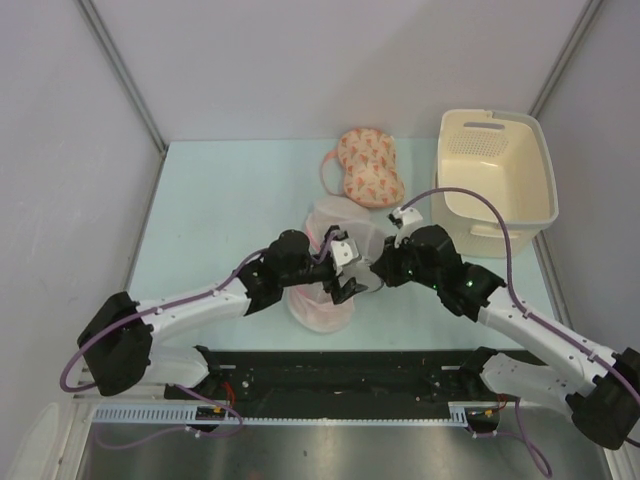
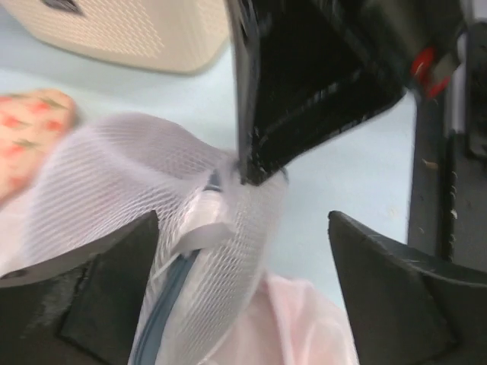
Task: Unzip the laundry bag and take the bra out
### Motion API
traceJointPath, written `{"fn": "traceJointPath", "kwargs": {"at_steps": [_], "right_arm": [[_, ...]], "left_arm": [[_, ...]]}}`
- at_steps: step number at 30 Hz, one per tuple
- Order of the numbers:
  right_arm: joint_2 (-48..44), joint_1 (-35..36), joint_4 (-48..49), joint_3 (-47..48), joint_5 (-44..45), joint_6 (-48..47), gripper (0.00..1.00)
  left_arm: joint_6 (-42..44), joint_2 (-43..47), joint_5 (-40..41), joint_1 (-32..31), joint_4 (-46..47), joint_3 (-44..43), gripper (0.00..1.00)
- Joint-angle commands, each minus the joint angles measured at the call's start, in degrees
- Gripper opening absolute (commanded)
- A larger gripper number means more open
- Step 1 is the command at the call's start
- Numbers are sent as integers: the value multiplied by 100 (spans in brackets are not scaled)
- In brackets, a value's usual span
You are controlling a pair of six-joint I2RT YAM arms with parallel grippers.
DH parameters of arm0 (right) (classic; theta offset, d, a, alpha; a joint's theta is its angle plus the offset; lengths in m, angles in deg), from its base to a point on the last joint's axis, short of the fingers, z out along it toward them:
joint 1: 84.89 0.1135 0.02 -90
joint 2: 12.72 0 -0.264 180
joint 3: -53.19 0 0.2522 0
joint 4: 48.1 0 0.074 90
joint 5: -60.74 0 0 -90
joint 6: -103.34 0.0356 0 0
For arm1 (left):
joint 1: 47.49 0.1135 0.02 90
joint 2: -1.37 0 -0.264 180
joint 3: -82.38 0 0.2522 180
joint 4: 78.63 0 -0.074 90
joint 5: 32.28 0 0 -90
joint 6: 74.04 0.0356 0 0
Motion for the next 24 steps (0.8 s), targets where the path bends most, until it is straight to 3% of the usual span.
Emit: {"fn": "traceJointPath", "kwargs": {"at_steps": [1, 5, 10, 16, 24], "right_arm": [[-186, -509, 289, -218, 541, 1181, 0], [-231, -660, 991, -430, 399, 2394, 0], [68, -370, 1492, -456, 1347, 4205, 0], [-239, 544, 2232, -456, 3016, 4646, 0], [-371, 772, 1881, -448, 3703, 5349, 0]], "left_arm": [[-327, 76, 732, -15, 339, -688, 100], [-415, 322, 1364, -15, 14, -864, 100], [-1317, 779, 1857, -6, -697, -873, 100], [-2357, 910, 1760, -24, -1532, -962, 100], [-2691, 1500, 2271, -226, -1085, -354, 100]]}}
